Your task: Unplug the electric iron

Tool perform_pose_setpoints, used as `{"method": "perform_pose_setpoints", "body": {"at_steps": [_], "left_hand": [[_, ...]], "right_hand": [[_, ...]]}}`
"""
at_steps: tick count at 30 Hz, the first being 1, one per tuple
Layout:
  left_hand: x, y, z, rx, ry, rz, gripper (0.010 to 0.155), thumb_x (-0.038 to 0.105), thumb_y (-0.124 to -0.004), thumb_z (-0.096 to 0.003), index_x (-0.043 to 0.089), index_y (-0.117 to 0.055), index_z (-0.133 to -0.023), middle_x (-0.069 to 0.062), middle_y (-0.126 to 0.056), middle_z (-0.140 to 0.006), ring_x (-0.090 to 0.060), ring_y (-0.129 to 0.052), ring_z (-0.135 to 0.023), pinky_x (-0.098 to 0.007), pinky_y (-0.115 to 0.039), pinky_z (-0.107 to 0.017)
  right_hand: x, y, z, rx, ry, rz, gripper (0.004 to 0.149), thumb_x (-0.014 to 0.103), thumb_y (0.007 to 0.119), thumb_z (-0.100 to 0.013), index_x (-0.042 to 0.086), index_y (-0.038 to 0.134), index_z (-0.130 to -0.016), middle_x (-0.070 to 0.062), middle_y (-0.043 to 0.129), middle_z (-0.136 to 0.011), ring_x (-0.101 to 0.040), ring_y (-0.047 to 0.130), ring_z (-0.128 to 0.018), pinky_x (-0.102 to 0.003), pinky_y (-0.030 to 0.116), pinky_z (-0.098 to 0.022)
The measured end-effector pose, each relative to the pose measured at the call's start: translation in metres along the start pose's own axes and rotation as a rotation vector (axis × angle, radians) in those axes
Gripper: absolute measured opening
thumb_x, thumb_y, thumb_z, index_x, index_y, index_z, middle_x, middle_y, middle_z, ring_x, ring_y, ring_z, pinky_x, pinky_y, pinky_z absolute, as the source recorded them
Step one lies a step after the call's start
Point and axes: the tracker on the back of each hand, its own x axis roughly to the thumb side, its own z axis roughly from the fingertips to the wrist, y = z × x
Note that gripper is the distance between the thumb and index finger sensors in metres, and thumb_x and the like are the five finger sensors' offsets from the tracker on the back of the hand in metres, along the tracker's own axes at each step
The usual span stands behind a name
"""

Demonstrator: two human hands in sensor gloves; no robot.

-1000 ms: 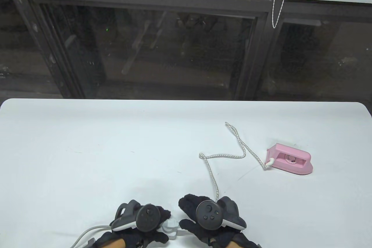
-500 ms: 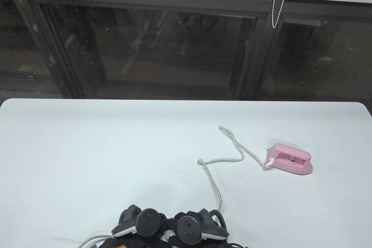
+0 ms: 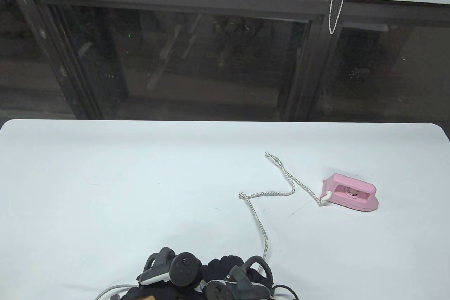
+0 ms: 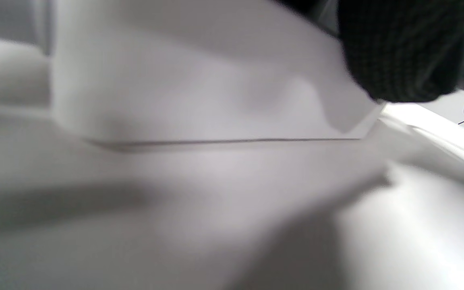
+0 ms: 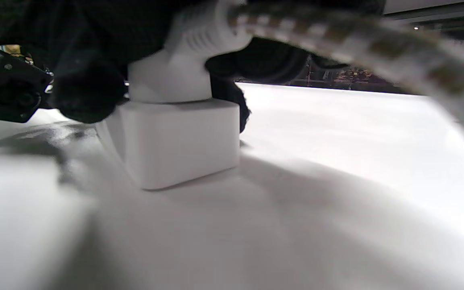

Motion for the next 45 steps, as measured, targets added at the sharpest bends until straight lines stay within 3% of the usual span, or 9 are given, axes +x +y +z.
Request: {"method": "perform_pose_setpoints", "body": {"at_steps": [13, 17, 19, 21, 24, 35, 37, 41, 45], "left_hand": [[0.001, 0.0, 0.0, -0.005, 0.008, -0.001, 0.08, 0.064, -0.084, -0.0258, 0.027, -0.07, -0.095, -0.006, -0.074, -0.094, -0.03, -0.08, -0.074, -0.051, -0.07, -0.059], [0.001, 0.0, 0.001, -0.009, 0.014, -0.005, 0.08, 0.064, -0.084, -0.0257, 0.027, -0.069, -0.095, -0.006, -0.074, -0.094, -0.03, -0.079, -0.075, -0.051, -0.069, -0.059], [-0.001, 0.0, 0.0, -0.006, 0.009, 0.011, 0.08, 0.064, -0.084, -0.0255, 0.027, -0.07, -0.095, -0.006, -0.074, -0.094, -0.03, -0.079, -0.074, -0.051, -0.069, -0.059], [-0.001, 0.0, 0.0, 0.0, 0.003, 0.009, 0.08, 0.064, -0.084, -0.0254, 0.027, -0.071, -0.095, -0.006, -0.074, -0.093, -0.03, -0.08, -0.073, -0.051, -0.07, -0.059], [0.0, 0.001, 0.0, -0.002, -0.002, -0.006, 0.08, 0.064, -0.084, -0.0255, 0.027, -0.071, -0.095, -0.006, -0.075, -0.093, -0.031, -0.081, -0.073, -0.051, -0.07, -0.059], [0.001, 0.0, 0.001, -0.011, -0.005, -0.029, 0.081, 0.065, -0.082, -0.0262, 0.026, -0.07, -0.097, -0.006, -0.073, -0.094, -0.03, -0.08, -0.074, -0.05, -0.07, -0.059], [0.002, -0.001, 0.001, -0.014, -0.002, -0.056, 0.082, 0.066, -0.079, -0.0268, 0.025, -0.066, -0.097, -0.006, -0.071, -0.094, -0.029, -0.079, -0.074, -0.049, -0.07, -0.059], [0.001, -0.003, 0.002, -0.004, -0.016, -0.041, 0.083, 0.066, -0.079, -0.0272, 0.024, -0.065, -0.097, -0.007, -0.071, -0.094, -0.029, -0.078, -0.073, -0.05, -0.069, -0.059], [0.003, -0.002, 0.002, -0.014, -0.008, -0.06, 0.083, 0.066, -0.079, -0.0278, 0.024, -0.064, -0.097, -0.007, -0.07, -0.094, -0.029, -0.077, -0.074, -0.049, -0.069, -0.059]], "right_hand": [[-0.001, -0.003, 0.002, -0.003, -0.008, -0.005, 0.054, 0.045, 0.073, -0.046, 0.019, 0.067, -0.093, -0.007, 0.083, -0.079, -0.021, 0.084, -0.057, -0.053, 0.067, -0.064], [-0.015, -0.046, 0.022, -0.304, 0.074, -0.109, 0.055, 0.046, 0.071, -0.047, 0.019, 0.066, -0.093, -0.007, 0.082, -0.078, -0.019, 0.083, -0.054, -0.052, 0.07, -0.061], [-0.035, -0.058, 0.028, -0.265, 0.163, -0.144, 0.054, 0.045, 0.073, -0.047, 0.019, 0.066, -0.094, -0.007, 0.081, -0.08, -0.02, 0.082, -0.057, -0.053, 0.068, -0.063], [-0.05, -0.052, 0.029, -0.249, 0.191, -0.149, 0.054, 0.044, 0.075, -0.047, 0.019, 0.066, -0.094, -0.008, 0.081, -0.081, -0.022, 0.082, -0.059, -0.054, 0.066, -0.064], [-0.066, -0.032, 0.025, -0.135, 0.223, -0.093, 0.055, 0.044, 0.077, -0.046, 0.02, 0.066, -0.094, -0.007, 0.08, -0.083, -0.023, 0.082, -0.061, -0.055, 0.065, -0.066], [-0.043, 0.001, 0.004, 0.081, 0.158, 0.034, 0.056, 0.045, 0.085, -0.041, 0.023, 0.068, -0.09, -0.004, 0.082, -0.081, -0.022, 0.084, -0.062, -0.054, 0.067, -0.065], [-0.044, 0.0, 0.004, 0.094, 0.158, 0.009, 0.054, 0.046, 0.087, -0.04, 0.025, 0.071, -0.087, -0.005, 0.084, -0.078, -0.022, 0.085, -0.06, -0.054, 0.068, -0.065], [-0.047, 0.003, 0.004, 0.279, 0.205, -0.171, 0.043, 0.042, 0.085, -0.044, 0.029, 0.071, -0.083, -0.006, 0.084, -0.079, -0.025, 0.085, -0.061, -0.057, 0.066, -0.065], [-0.054, 0.002, 0.006, 0.267, 0.236, -0.223, 0.044, 0.041, 0.084, -0.044, 0.03, 0.073, -0.085, -0.006, 0.083, -0.082, -0.026, 0.085, -0.064, -0.057, 0.065, -0.066]]}}
